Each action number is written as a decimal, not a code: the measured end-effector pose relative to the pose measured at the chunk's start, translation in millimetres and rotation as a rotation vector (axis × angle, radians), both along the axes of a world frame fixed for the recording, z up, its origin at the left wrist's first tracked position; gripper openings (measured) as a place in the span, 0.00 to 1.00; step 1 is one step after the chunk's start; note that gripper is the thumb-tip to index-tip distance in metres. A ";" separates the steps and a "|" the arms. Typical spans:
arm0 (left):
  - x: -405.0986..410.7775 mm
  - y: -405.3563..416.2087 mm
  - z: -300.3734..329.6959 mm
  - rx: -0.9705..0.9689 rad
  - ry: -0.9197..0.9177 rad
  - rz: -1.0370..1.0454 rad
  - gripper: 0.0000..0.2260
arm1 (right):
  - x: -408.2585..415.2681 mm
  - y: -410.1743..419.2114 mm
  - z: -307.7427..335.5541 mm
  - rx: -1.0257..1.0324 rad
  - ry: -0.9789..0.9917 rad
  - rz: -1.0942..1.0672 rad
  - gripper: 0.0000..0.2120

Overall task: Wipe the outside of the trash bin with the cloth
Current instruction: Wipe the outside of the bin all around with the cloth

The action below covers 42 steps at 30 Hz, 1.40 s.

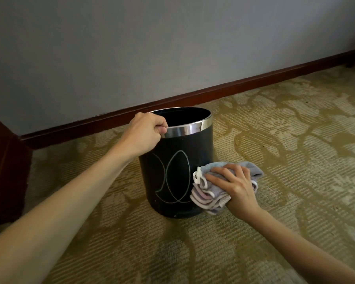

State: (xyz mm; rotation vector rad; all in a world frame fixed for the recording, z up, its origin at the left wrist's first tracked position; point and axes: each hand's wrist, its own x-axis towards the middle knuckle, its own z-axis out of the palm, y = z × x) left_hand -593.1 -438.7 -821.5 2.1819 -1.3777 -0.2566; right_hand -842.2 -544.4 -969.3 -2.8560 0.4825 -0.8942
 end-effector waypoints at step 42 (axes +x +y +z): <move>98.3 -12.2 -7.4 -0.115 0.140 0.263 0.09 | 174.0 -41.9 102.5 0.198 -0.052 -0.068 0.17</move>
